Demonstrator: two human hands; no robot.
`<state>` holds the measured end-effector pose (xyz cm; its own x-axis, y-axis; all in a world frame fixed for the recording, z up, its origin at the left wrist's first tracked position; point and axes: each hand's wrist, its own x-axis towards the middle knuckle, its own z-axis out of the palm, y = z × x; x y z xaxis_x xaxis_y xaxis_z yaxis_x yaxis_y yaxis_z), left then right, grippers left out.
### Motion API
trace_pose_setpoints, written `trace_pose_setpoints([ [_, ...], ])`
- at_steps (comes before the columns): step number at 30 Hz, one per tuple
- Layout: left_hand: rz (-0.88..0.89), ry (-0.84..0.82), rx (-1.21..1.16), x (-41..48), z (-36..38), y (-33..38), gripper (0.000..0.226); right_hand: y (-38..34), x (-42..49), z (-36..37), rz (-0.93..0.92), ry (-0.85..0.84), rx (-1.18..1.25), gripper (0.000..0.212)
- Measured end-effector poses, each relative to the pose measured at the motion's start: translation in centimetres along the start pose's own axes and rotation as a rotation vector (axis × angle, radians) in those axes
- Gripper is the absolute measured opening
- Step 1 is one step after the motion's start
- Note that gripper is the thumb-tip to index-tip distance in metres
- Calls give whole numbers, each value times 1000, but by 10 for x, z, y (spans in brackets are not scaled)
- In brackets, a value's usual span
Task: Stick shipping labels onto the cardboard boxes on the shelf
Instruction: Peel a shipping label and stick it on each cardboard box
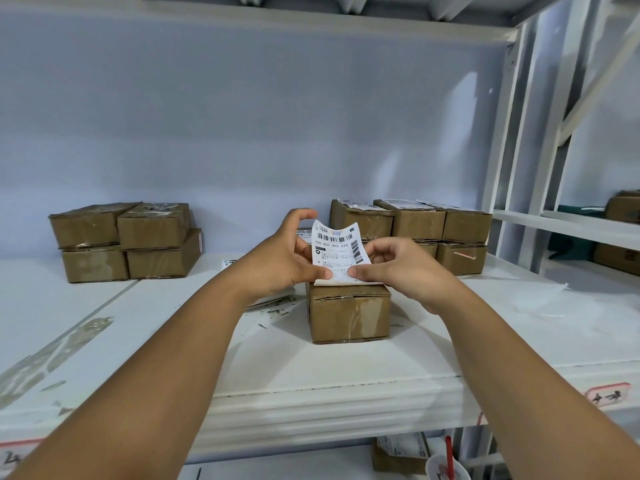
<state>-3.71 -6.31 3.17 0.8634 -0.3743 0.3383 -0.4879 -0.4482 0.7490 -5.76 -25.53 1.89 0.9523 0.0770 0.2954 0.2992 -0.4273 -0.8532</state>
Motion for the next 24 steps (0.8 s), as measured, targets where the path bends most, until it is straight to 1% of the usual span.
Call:
trace_pose_setpoints([
  [5, -6, -13, 13, 0, 1, 1, 82, -1, 0, -1, 15, -14, 11, 11],
  [8, -23, 10, 116, 1, -1, -1, 77, -1, -1, -1, 50, -21, 12, 10],
  [10, -40, 3, 134, 0, -3, -2, 68, -1, 0, -2, 68, -16, 8, 14],
  [13, -29, -38, 128, 1, -2, -4, 47, -1, 1, -2, 93, 6, -15, 37],
  [15, -11, -42, 131, 1, -2, -4, 37, 0, 1, -1, 94, 6, 14, 52],
  [18, 44, -36, 159, 2, -2, -5, 30, 1, 1, -1, 82, 20, 39, 68],
  [20, 91, -29, 191, 3, -1, -5, 28, 1, 2, -2, 70, 30, 42, 75],
  [22, 139, -23, 193, 3, 1, -6, 21, 2, 3, -2, 72, 32, 42, 67],
  [24, 146, -26, 182, 4, 4, -8, 16, 2, 3, -2, 77, 4, 42, 50],
])
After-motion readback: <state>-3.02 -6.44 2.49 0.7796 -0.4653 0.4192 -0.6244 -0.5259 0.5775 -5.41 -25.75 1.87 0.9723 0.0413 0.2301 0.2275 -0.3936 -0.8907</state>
